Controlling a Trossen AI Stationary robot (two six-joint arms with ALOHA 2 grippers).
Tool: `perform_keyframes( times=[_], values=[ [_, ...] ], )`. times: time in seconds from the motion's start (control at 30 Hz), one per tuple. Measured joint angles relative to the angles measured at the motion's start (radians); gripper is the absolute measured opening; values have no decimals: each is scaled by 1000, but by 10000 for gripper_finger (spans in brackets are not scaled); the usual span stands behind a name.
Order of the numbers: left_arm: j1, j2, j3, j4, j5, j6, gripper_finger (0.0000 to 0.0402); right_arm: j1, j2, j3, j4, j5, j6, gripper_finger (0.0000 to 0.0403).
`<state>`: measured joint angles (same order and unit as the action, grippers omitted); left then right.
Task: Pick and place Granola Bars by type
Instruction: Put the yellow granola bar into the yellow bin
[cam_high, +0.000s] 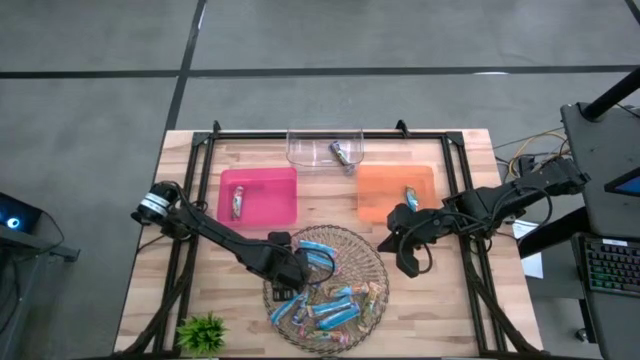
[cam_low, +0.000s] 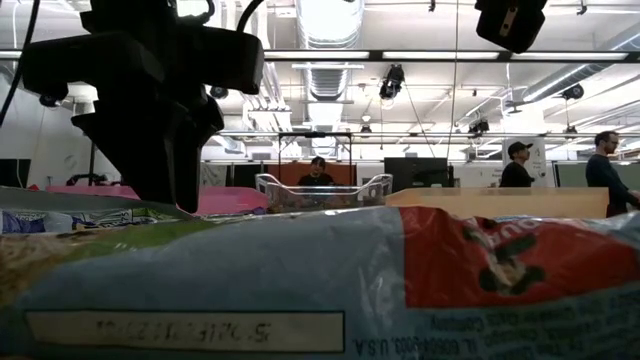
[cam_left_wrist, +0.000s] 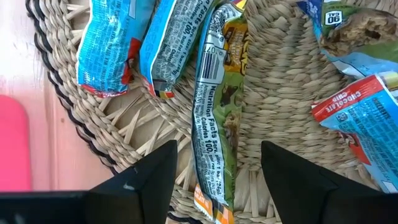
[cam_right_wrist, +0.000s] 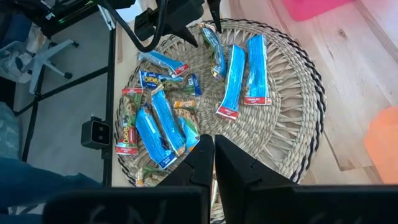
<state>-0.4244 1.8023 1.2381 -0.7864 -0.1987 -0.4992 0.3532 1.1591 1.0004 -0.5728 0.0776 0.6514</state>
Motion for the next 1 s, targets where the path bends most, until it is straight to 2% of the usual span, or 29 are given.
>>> perform_keyframes(
  times=[0.47, 0.83, 1.0],
  values=[
    [20, 19, 0, 1, 3, 7, 213, 0, 0, 0, 0, 0, -6, 8],
    [39, 21, -12, 7, 70, 12, 213, 0, 0, 0, 1, 1, -7, 8],
    [43, 21, -19, 10, 116, 13, 191, 0, 0, 0, 1, 2, -8, 8]
  ],
)
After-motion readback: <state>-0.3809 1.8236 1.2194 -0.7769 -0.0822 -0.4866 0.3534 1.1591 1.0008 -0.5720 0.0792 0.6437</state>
